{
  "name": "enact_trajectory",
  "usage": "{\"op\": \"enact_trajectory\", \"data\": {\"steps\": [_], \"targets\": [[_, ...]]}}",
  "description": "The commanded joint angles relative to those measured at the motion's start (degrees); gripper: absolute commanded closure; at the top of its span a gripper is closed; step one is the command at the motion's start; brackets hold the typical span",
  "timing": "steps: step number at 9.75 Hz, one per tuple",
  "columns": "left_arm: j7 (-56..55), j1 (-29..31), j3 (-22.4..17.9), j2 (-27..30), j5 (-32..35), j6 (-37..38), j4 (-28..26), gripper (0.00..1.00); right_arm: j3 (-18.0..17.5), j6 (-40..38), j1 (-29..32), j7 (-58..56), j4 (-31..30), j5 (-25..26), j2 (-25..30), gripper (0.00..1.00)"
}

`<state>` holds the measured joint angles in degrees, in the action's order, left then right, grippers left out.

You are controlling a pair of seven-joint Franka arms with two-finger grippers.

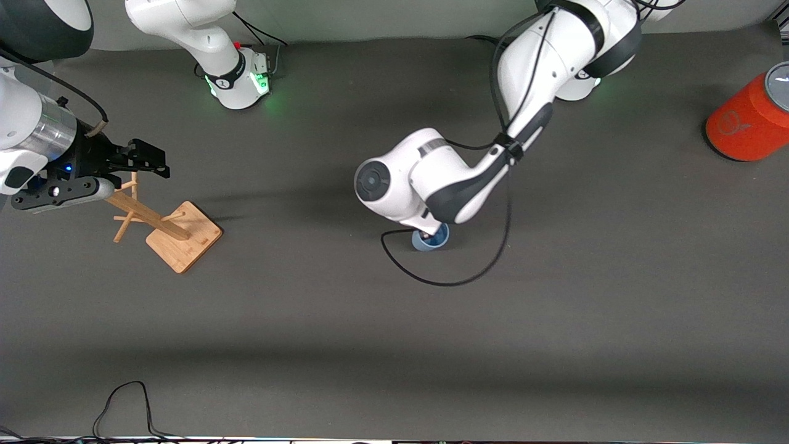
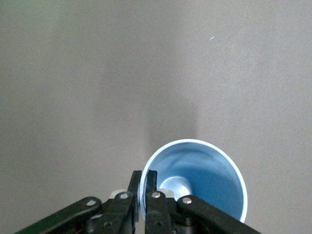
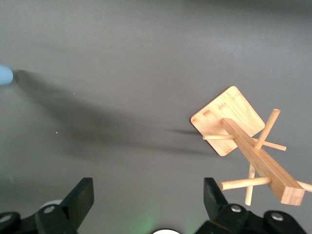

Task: Rotate and upright cup with both arms
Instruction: 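Rotate the cup upright with the left gripper and lower it onto the table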

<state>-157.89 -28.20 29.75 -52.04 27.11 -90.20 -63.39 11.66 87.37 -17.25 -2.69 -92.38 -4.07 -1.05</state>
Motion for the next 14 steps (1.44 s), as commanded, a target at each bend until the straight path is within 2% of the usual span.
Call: {"op": "enact_trajectory", "data": {"steps": [1, 2, 6, 7, 9, 11, 13, 14], "targets": [[-6.9, -1.8, -0.6, 0.1, 1.4, 1.0, -2.2, 0.34, 1.2, 0.7, -0.6, -0.7, -1.0, -0.4, 0.4, 0.00], [-7.1, -1.7, -0.6, 0.1, 1.3, 1.0, -2.5, 0.00, 1.6, 0.5, -0.6, -0.5, -1.2, -0.3, 0.7, 0.00], [-1.2, -1.2, 0.0, 0.8, 0.3, 1.2, -2.0, 0.00, 3.5, 0.4, -0.7, 0.2, -1.3, -0.3, 0.8, 0.00], [3.2, -0.6, 0.4, 1.2, -1.3, 2.3, -1.4, 0.00, 3.6, 0.4, -0.7, 0.3, -1.2, -0.3, 0.7, 0.00], [21.7, 2.3, 0.9, 3.6, -8.6, 4.8, 0.1, 0.00, 3.6, 0.3, -0.6, -0.5, -1.0, -0.4, 0.6, 0.00], [36.9, 9.0, 3.5, 7.5, -12.9, 10.2, 0.3, 0.00, 3.5, 0.2, -0.9, 0.2, -0.7, -0.4, 0.3, 0.00], [50.0, 18.0, 8.7, 11.6, -13.0, 15.0, 0.1, 0.00, 3.0, 0.1, -1.2, 0.3, -0.8, -0.3, -0.5, 0.00], [58.4, 22.7, 9.5, 14.6, -13.1, 15.5, -0.8, 0.00, 2.9, 0.0, -1.5, 0.4, -0.9, -0.3, -0.5, 0.00]]}}
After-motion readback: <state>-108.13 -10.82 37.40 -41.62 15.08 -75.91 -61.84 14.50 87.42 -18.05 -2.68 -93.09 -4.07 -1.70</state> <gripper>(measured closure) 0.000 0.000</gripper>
